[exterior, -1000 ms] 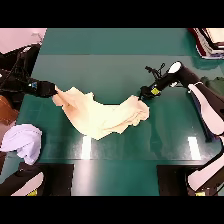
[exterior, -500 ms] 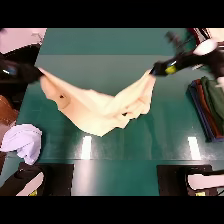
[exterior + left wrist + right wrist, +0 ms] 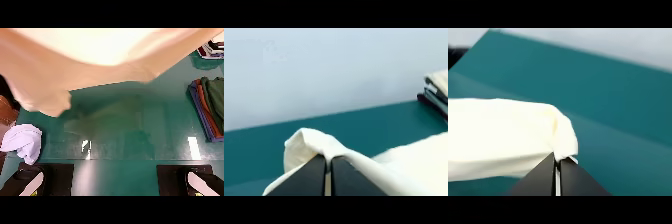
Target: Fold the shirts.
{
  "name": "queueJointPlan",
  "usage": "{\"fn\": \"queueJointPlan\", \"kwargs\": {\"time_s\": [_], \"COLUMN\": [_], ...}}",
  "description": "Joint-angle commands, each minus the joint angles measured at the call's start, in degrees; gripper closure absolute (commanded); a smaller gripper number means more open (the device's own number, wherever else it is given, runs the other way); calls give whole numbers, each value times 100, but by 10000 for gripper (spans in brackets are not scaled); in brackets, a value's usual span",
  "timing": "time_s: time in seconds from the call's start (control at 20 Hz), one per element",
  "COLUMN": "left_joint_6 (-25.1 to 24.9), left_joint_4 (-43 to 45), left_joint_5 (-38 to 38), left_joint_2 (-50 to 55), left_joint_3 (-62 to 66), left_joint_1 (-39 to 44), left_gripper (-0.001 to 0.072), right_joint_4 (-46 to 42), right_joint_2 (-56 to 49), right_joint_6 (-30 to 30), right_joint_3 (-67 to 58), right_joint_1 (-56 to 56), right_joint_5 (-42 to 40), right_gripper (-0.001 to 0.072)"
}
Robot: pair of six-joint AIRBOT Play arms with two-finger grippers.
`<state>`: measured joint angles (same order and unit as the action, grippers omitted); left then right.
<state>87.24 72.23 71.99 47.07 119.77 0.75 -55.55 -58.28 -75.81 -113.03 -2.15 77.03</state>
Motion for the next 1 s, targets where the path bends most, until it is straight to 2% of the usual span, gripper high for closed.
{"fn": "queueJointPlan", "kwargs": {"time_s": [0.0,0.15,0.35,0.5,0.65,0.8,0.95], "left_joint_6": [223,240,240,234,74,-85,-328], "left_joint_4": [-48,-37,-39,-68,-66,-68,-52], "left_joint_5": [-197,-393,-72,365,433,72,-544], "left_joint_2": [-24,0,442,1357,2603,3958,4885], "left_joint_3": [748,629,-614,-1405,-1814,-1862,-1862], "left_joint_1": [-4,-4,-4,-4,-2,-2,-4], "left_gripper": [687,687,687,686,685,685,684], "right_joint_4": [-4,15,-17,-820,-1469,-1493,-1491], "right_joint_2": [634,629,-264,-1368,-2457,-3471,-4269], "right_joint_6": [-155,-284,-369,-546,-564,-564,-560], "right_joint_3": [-391,-387,-387,-66,691,997,636], "right_joint_1": [-964,-1884,-1534,-678,-22,293,461], "right_joint_5": [232,529,887,1115,981,328,28], "right_gripper": [699,700,700,700,700,699,697]}}
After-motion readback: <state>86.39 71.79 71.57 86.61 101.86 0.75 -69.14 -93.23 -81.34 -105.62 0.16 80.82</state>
